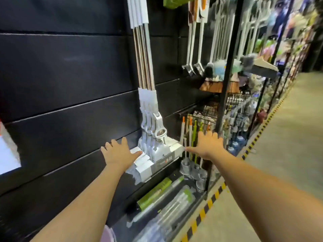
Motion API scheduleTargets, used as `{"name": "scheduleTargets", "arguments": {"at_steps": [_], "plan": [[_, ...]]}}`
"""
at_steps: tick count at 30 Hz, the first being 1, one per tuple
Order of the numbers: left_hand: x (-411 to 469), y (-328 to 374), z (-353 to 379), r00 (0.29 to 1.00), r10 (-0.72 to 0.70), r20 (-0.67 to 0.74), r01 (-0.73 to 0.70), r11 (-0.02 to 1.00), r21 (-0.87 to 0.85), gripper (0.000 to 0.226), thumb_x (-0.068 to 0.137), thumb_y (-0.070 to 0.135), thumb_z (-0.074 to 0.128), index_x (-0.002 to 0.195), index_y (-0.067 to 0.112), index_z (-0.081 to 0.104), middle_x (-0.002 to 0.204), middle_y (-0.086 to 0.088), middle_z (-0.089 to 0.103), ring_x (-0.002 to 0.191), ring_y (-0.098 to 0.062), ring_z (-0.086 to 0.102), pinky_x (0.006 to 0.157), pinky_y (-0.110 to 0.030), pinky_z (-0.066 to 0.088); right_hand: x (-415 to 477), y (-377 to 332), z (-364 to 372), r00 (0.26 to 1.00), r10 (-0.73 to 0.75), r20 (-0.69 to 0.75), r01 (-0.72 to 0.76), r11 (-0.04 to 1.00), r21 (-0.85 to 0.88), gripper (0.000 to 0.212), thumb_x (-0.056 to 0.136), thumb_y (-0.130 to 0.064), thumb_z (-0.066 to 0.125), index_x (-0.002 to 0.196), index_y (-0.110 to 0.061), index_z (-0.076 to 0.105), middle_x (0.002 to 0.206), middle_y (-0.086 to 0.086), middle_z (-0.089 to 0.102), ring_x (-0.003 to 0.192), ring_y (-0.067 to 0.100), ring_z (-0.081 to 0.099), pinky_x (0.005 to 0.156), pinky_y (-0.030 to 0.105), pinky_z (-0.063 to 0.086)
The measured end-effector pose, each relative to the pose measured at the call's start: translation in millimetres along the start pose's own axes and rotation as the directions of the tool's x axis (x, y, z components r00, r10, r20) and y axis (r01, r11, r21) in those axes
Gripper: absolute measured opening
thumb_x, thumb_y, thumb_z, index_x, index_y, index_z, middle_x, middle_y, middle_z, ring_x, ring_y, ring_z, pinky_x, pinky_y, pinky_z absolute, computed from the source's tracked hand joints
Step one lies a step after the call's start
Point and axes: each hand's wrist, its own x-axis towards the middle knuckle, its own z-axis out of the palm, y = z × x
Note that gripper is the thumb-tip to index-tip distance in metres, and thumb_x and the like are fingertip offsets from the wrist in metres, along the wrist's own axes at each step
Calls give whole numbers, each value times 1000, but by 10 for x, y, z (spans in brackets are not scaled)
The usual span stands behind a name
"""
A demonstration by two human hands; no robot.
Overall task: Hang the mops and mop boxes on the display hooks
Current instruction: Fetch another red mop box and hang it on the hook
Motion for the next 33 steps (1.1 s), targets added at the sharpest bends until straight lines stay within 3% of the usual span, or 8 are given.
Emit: {"name": "scheduleTargets", "arguments": {"at_steps": [3,6,11,17,21,27,33], "plan": [[-186,542,515,988,111,111,-112,994,-4,95,80,82,38,152,22,21,153,-18,30,140,-40,28,115,-51,22,-178,795,498,977,157,146,-163,986,27,104,78,-83,45,151,-12,23,153,23,28,141,43,26,113,56,30],[-439,1091,997,944,226,242,-228,973,-16,96,78,83,38,150,19,26,150,-19,33,136,-40,33,112,-52,28,-546,1570,1018,929,294,223,-311,949,43,99,78,-83,46,148,-14,32,147,19,39,135,39,37,108,50,39],[-993,2050,1616,833,340,436,-350,935,-59,97,79,81,42,152,21,18,158,-18,20,143,-42,21,113,-60,20,-1274,2622,1597,792,509,336,-555,830,50,94,79,-81,45,147,-17,33,146,17,41,134,37,40,107,49,39],[-1810,3182,2173,690,476,546,-554,832,-26,96,81,81,39,152,20,20,157,-16,23,143,-40,21,113,-59,20,-2111,3655,2074,627,627,462,-725,687,52,93,84,-78,41,151,-15,25,152,19,33,138,38,34,109,49,34],[-2419,3932,2419,579,566,587,-692,721,-13,95,82,79,37,154,21,15,158,-17,20,144,-40,19,113,-57,23,-2616,4325,2274,535,676,506,-811,580,83,90,86,-77,40,149,-14,27,148,18,38,135,37,38,106,47,36],[-3301,5092,2686,409,659,631,-815,575,-73,95,84,77,38,155,24,7,162,-14,6,147,-39,9,115,-59,15,-3453,5287,2443,357,763,540,-934,306,185,90,87,-75,38,150,-13,25,147,17,39,135,36,37,107,46,35],[-4187,6133,2694,161,781,603,-944,299,-136,93,84,77,37,155,25,4,163,-11,3,148,-38,8,116,-58,12,-4144,5886,2464,112,844,524,-949,-65,307,92,87,-75,41,151,-12,24,143,18,44,131,35,42,103,44,41]]}}
